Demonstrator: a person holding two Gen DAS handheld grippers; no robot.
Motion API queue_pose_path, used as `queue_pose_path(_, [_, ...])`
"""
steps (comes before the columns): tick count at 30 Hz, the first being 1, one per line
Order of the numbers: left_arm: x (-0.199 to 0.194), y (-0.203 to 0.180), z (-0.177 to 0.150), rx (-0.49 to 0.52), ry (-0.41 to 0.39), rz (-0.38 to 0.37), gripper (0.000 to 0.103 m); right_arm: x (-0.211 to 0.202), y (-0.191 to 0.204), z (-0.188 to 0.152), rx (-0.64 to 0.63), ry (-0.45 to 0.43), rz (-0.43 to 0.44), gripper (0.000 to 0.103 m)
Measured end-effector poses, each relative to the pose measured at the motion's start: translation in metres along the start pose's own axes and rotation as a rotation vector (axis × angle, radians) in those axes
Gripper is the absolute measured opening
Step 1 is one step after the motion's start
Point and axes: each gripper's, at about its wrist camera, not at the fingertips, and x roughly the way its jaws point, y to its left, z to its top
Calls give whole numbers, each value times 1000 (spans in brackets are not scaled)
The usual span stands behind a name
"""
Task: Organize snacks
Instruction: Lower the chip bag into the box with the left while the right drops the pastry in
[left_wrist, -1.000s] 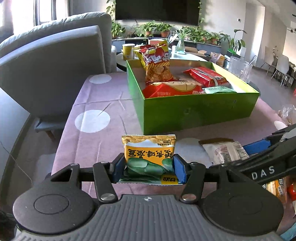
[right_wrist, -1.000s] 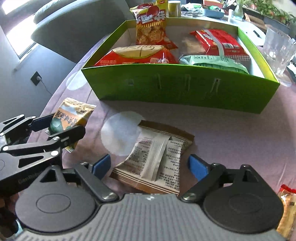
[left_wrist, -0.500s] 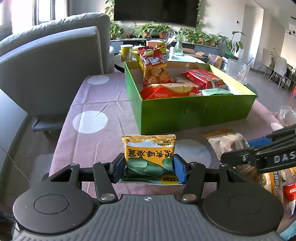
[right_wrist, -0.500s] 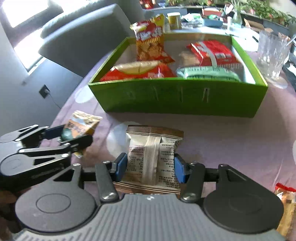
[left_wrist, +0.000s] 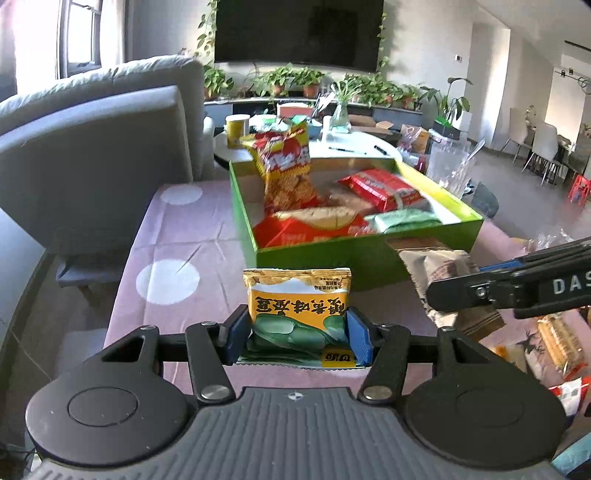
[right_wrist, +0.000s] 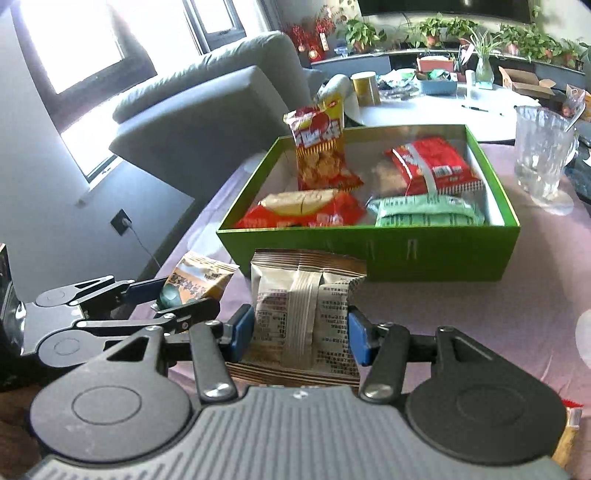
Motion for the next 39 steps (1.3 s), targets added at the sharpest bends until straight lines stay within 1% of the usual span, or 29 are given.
queue_pose_path(10, [-3,-10,27,39,-45,-7,52,-9,-12,16,11,-63,10,54])
queue_pose_path(17, [8,-13,55,51,-74,-6,52,-10,-23,31,27,-97,18,54])
queue_pose_path(20, [17,-12,67,43,-70,-11,52,-10,-28,39,27,-115,16,54])
queue_pose_path(25, [36,-12,84,44,-68,3,52,-5,-36,55,29,-135,6,54])
queue_pose_path(28, [49,-9,93,28,-53,-10,52,3,-40,67,23,-141,-3,54])
queue_pose_path(34, [74,-4,107,32,-42,5,52,19,-50,90,50,-157,9,54])
queue_pose_path(39, [95,1,113,26,-22,17,52,34,-57,101,61,-154,10,54])
